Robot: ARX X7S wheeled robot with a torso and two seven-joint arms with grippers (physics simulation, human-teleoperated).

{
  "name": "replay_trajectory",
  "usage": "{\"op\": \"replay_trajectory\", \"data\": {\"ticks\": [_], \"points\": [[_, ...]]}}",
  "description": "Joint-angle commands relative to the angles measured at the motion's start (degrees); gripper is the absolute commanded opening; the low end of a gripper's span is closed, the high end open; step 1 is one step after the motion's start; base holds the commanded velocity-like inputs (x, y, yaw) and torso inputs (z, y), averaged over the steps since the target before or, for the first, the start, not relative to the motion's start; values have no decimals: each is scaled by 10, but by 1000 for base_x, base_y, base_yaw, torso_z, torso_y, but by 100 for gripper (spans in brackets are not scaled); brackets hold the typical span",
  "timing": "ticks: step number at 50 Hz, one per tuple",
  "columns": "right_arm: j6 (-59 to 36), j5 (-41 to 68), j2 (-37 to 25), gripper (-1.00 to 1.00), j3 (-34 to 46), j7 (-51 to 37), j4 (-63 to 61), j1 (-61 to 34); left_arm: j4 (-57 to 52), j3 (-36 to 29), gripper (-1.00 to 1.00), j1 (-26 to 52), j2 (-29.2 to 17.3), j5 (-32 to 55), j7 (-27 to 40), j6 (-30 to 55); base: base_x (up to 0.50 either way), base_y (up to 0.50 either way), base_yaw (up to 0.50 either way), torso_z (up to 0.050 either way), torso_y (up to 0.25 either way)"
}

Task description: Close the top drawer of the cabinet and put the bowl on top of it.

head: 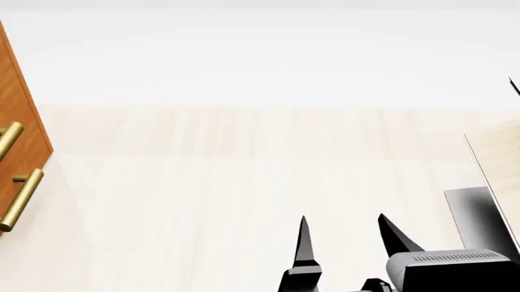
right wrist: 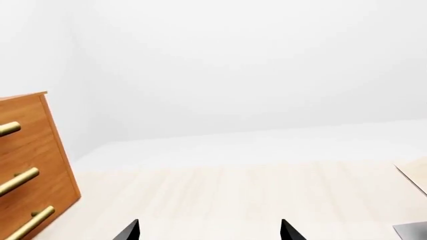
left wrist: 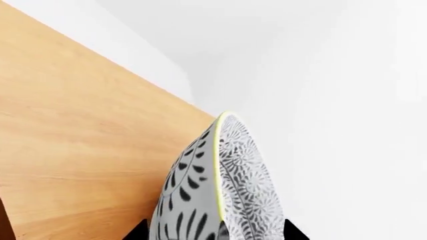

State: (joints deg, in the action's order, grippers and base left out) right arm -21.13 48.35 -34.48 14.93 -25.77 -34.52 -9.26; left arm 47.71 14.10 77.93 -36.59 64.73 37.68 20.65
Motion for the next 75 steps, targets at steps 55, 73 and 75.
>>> {"op": "replay_trajectory", "data": {"ticks": [55,73,75], "points": [[8,-1,-4,100,5,0,-4,4,-268,58,100,-159,-14,73,126,101,0,0,0,0,0],[7,2,-8,100,5,-3,-15,5,-407,88,100,-201,-28,120,177,132,0,0,0,0,0],[9,0,-8,100,6,-2,-13,7,-421,89,100,-209,-29,125,181,136,0,0,0,0,0]]}}
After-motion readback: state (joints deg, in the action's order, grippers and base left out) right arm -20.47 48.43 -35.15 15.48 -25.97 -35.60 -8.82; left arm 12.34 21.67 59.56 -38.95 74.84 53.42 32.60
